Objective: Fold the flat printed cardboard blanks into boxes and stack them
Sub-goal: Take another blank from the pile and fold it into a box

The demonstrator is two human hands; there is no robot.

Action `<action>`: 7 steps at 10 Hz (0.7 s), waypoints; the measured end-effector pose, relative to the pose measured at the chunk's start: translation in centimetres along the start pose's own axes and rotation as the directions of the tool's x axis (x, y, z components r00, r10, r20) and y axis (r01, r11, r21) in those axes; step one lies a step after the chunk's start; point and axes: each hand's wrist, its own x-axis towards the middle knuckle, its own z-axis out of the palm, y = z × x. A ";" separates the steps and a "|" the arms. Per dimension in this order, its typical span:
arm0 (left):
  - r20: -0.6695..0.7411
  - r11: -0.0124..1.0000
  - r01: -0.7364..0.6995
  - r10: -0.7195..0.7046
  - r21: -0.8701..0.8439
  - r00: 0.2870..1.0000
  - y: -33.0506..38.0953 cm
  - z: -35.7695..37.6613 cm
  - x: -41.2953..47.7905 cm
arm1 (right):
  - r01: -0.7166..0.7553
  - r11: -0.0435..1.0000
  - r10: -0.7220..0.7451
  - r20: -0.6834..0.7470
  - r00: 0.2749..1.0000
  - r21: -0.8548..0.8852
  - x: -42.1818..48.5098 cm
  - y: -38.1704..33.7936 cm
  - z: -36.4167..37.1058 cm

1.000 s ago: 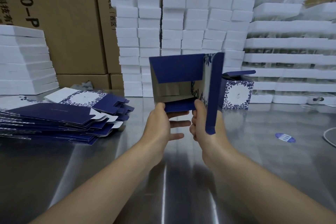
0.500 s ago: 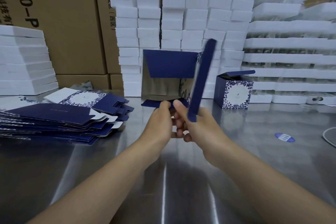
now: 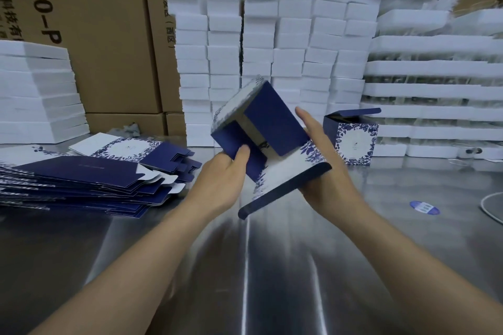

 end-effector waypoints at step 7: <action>0.102 0.891 -0.115 0.176 -0.439 0.979 1.1 -0.6 -0.6 | 0.049 0.988 -0.018 -0.206 0.978 0.150 0.5 0.0 1.2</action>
